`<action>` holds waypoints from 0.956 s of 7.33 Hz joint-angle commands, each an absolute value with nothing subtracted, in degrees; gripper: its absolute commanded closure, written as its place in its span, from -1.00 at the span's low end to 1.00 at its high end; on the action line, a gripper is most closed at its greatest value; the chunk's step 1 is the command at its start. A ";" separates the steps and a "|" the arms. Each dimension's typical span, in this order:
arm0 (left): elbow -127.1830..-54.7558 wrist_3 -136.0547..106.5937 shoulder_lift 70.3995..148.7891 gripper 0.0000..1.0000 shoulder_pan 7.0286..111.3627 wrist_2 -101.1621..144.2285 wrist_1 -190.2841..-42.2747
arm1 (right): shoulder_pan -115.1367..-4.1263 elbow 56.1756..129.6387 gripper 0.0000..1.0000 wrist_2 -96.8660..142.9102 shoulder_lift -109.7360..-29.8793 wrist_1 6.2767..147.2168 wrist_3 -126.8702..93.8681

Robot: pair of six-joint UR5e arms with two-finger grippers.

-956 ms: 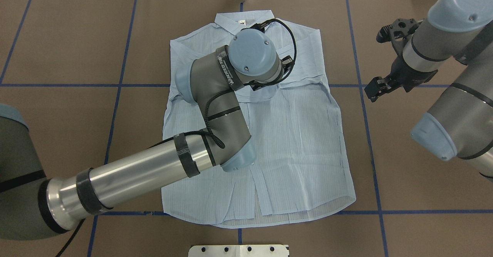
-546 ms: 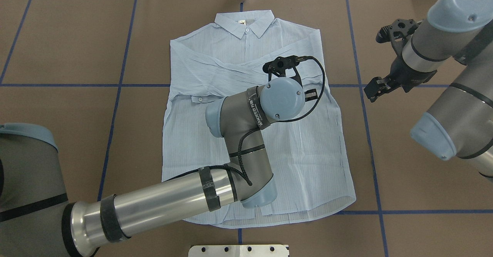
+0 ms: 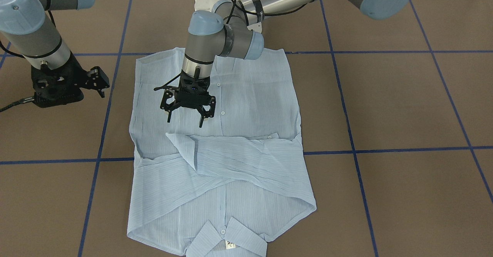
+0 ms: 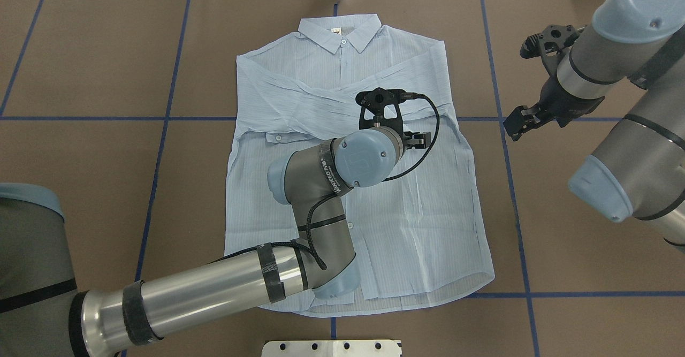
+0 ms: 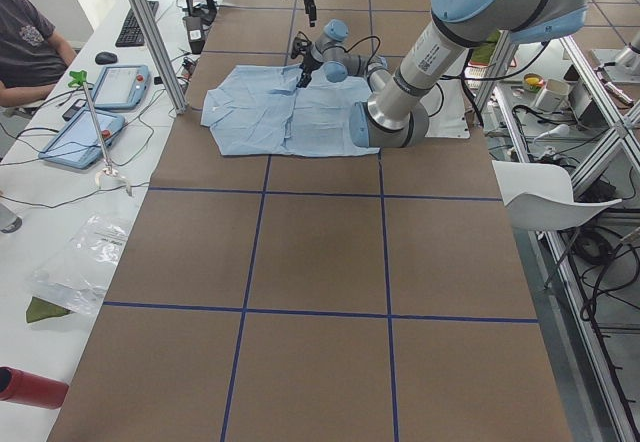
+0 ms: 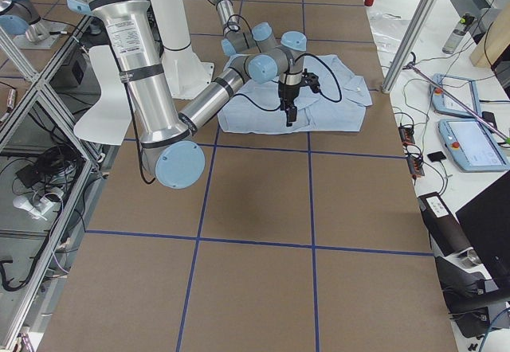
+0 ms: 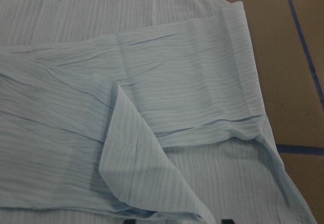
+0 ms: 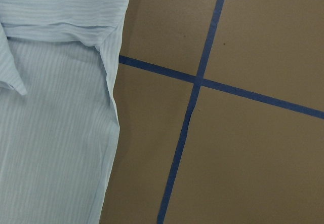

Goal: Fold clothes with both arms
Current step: 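Carry the sleeve with the left gripper across the shirt front and release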

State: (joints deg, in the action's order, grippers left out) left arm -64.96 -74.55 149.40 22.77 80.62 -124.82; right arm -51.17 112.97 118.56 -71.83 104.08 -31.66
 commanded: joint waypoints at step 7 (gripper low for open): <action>-52.66 -74.62 149.24 -1.00 26.28 83.75 -146.92 | -51.24 113.12 -1.00 118.48 -71.81 103.97 -31.47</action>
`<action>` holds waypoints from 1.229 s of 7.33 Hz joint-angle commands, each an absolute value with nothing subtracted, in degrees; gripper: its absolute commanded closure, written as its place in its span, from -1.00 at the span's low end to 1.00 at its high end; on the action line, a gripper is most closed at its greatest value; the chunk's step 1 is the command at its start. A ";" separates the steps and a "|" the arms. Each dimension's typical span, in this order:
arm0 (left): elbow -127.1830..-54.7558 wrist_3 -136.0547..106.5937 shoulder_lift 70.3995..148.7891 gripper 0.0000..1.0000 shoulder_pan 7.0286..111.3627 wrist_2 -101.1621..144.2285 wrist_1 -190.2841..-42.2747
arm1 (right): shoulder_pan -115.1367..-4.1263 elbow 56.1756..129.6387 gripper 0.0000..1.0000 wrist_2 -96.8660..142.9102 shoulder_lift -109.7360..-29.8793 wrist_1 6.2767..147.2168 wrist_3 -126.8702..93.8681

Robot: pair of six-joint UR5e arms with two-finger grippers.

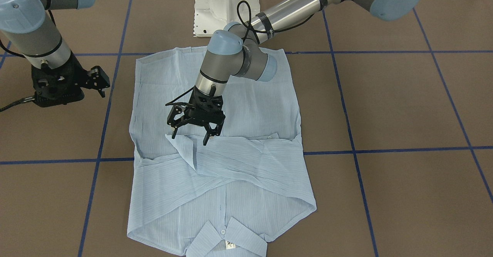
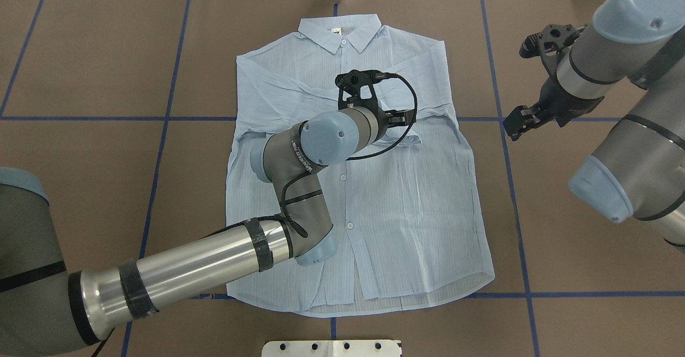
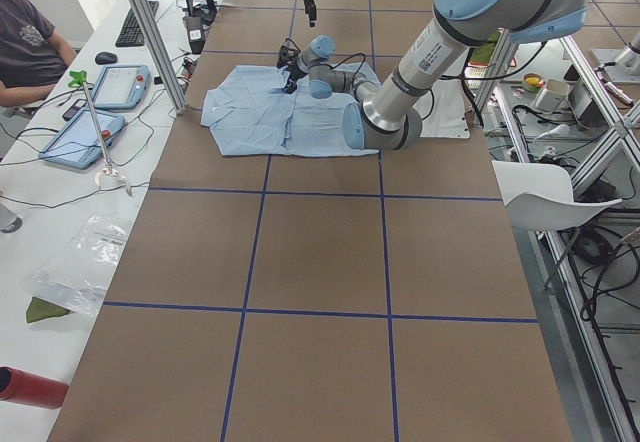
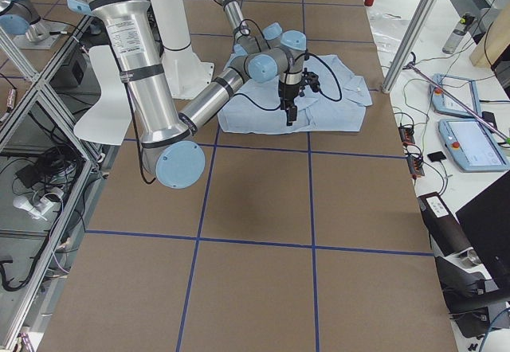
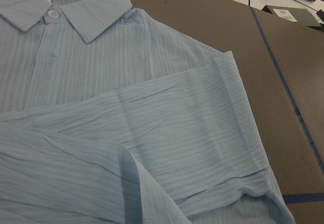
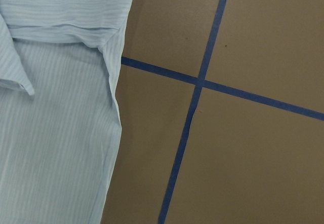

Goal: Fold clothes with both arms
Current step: 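Carry the sleeve with the left gripper across the shirt front and release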

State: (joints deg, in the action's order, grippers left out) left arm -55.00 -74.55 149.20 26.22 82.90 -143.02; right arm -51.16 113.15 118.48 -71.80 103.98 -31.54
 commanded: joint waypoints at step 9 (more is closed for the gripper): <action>-40.52 -76.72 158.55 -1.00 26.01 87.97 -158.29 | -52.47 113.20 -1.00 118.48 -71.81 103.97 -31.20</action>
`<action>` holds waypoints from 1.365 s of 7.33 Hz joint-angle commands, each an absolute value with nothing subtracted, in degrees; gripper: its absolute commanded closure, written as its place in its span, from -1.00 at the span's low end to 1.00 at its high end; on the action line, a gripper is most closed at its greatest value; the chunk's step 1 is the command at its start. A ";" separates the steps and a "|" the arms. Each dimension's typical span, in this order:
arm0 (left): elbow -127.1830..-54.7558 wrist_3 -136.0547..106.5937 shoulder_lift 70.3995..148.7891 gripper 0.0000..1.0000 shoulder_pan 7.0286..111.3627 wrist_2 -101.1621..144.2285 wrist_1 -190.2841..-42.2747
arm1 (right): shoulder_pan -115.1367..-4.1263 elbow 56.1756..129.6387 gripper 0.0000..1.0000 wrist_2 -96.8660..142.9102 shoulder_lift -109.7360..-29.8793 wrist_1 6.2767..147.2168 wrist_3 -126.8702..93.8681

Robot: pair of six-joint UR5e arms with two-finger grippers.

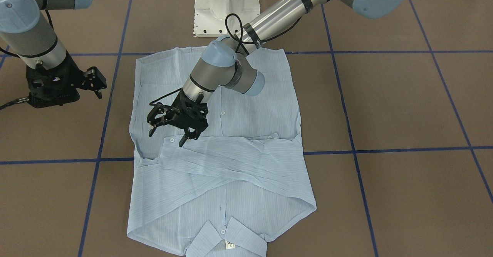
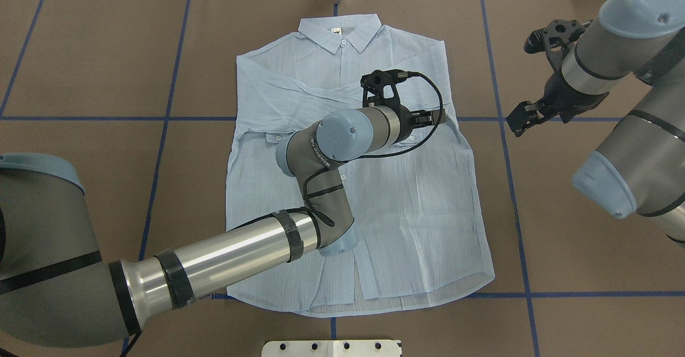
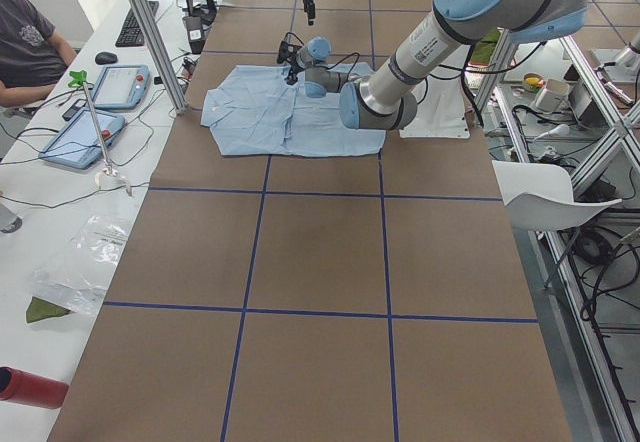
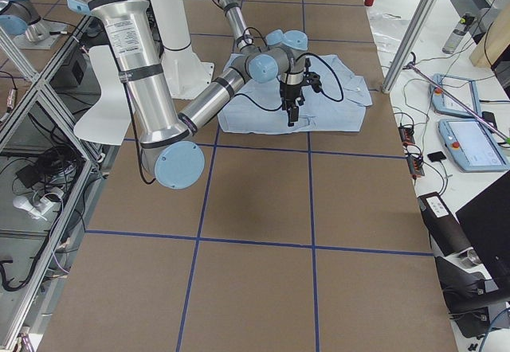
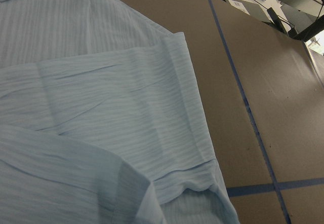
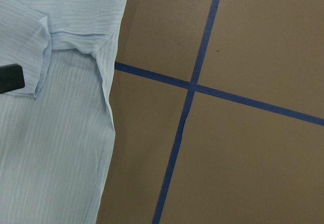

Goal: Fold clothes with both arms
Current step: 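Move both grippers to the shirt's side edges near the hem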

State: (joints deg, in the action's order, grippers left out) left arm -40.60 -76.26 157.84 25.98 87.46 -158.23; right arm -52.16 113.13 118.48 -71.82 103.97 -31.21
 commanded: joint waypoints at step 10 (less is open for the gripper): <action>-114.98 -65.39 111.77 -1.00 33.92 105.21 -106.18 | -28.34 119.09 -1.00 108.13 -85.58 75.87 -67.21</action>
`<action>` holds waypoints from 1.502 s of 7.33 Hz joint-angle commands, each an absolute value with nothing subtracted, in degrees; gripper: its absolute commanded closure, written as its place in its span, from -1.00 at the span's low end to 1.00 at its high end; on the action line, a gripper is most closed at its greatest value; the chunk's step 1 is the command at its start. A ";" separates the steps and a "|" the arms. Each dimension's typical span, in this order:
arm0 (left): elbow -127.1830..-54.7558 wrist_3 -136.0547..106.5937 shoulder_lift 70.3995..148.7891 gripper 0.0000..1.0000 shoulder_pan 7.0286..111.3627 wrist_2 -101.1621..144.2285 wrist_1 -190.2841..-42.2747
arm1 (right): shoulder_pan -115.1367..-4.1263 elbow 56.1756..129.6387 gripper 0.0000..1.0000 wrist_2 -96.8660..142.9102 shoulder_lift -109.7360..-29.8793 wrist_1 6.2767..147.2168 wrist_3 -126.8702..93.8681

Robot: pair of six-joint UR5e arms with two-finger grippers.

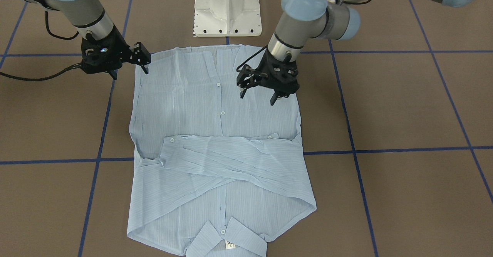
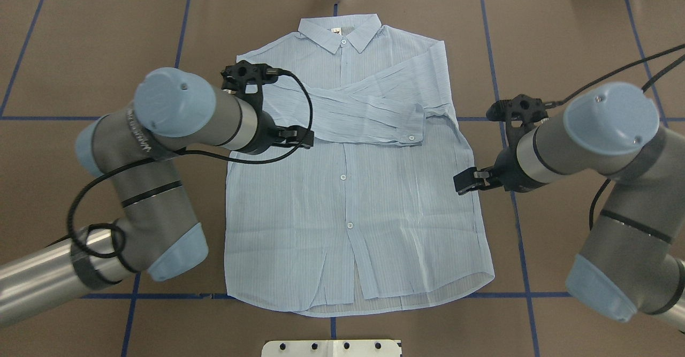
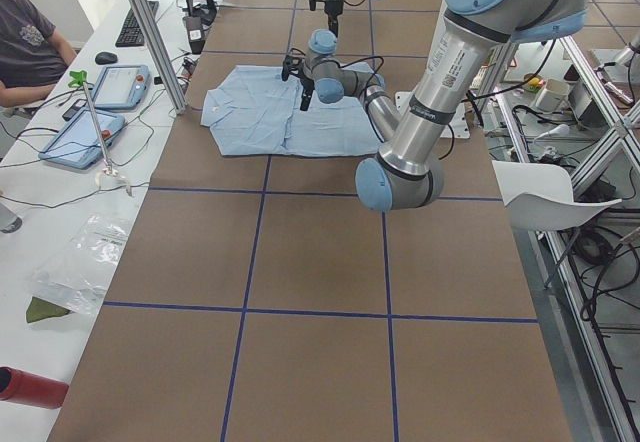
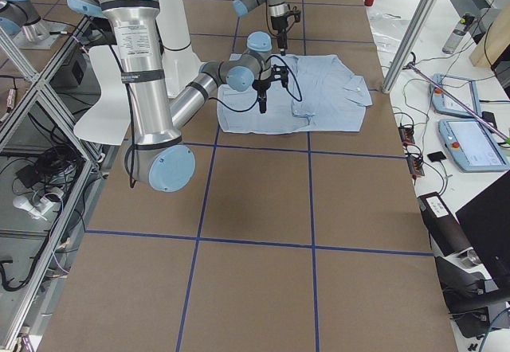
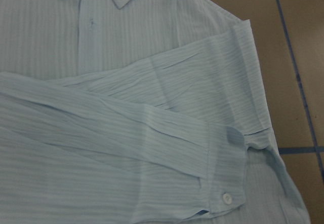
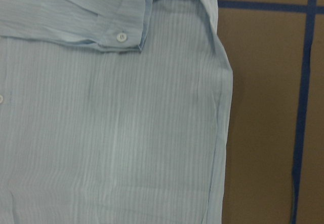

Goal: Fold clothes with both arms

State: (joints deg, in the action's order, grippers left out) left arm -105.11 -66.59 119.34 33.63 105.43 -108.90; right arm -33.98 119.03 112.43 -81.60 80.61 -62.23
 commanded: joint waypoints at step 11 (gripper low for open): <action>-119.36 -65.57 107.58 -1.00 33.66 105.21 -106.08 | -22.50 114.61 -0.03 111.00 -87.80 75.85 -67.50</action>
State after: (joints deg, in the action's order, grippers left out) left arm -119.33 -65.57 107.55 33.72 105.20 -106.08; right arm -22.47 114.85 110.11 -87.85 75.85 -67.50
